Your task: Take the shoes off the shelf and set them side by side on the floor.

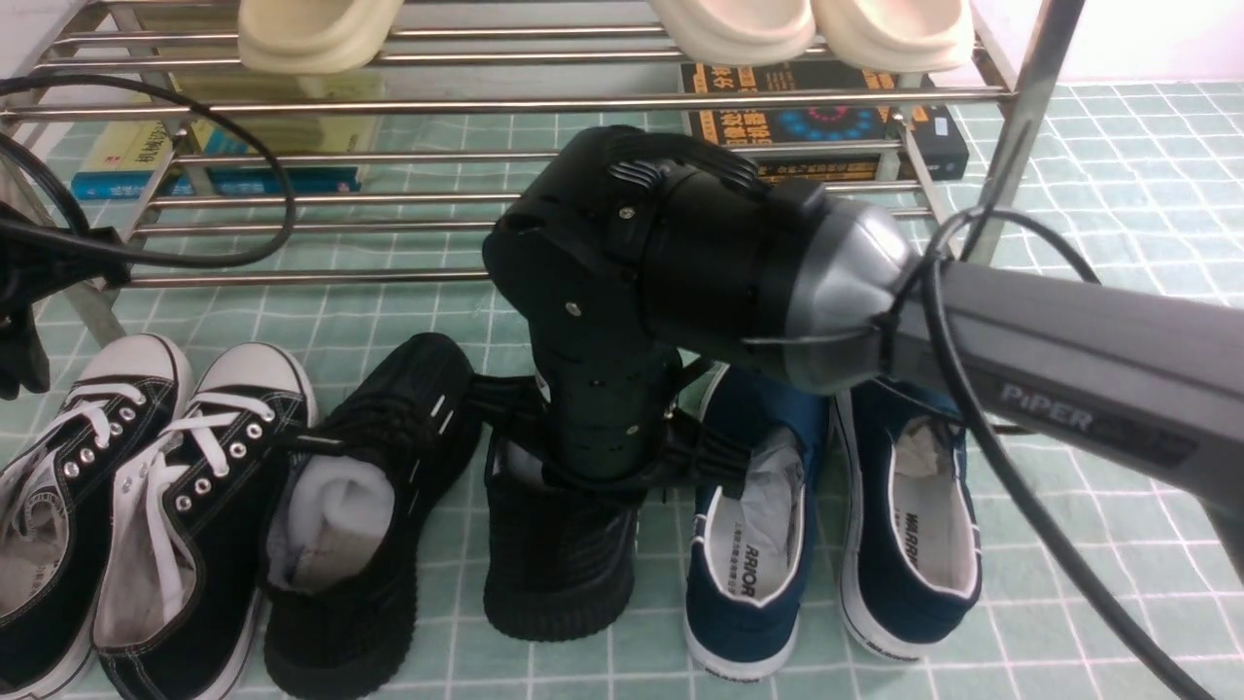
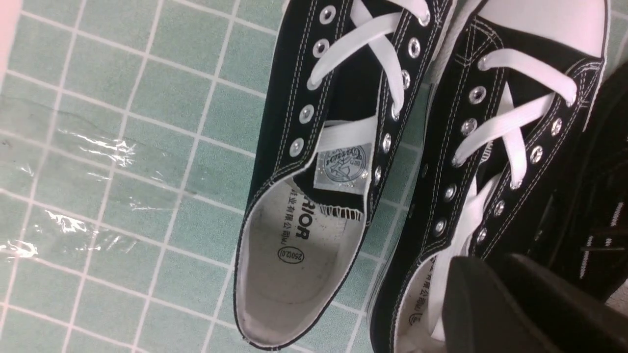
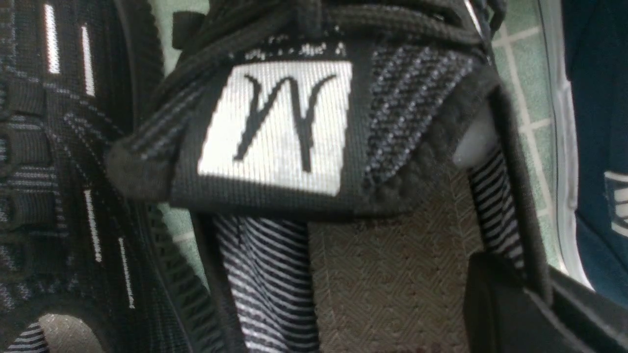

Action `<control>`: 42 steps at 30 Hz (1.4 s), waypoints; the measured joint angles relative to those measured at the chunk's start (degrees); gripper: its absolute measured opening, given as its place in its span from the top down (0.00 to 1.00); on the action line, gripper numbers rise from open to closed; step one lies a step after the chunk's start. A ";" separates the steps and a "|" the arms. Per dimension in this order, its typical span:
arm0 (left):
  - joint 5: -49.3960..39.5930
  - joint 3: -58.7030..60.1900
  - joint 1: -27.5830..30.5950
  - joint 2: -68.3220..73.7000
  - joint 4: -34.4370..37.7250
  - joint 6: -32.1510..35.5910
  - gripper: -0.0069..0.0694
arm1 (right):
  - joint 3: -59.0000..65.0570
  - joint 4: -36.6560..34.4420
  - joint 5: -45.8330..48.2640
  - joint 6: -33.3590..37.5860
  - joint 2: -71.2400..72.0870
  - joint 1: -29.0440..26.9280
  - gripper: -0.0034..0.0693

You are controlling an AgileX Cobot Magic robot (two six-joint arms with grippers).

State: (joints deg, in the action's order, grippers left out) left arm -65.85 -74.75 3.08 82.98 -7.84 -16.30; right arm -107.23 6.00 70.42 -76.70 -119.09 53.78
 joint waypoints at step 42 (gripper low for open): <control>-3.71 0.00 0.00 0.00 -0.72 -0.16 0.76 | -9.01 0.09 2.08 65.32 38.56 -0.06 0.58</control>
State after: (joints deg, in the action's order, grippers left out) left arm -69.56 -74.75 3.08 82.98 -8.56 -16.46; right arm -116.24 6.09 72.50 -11.38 -80.53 53.72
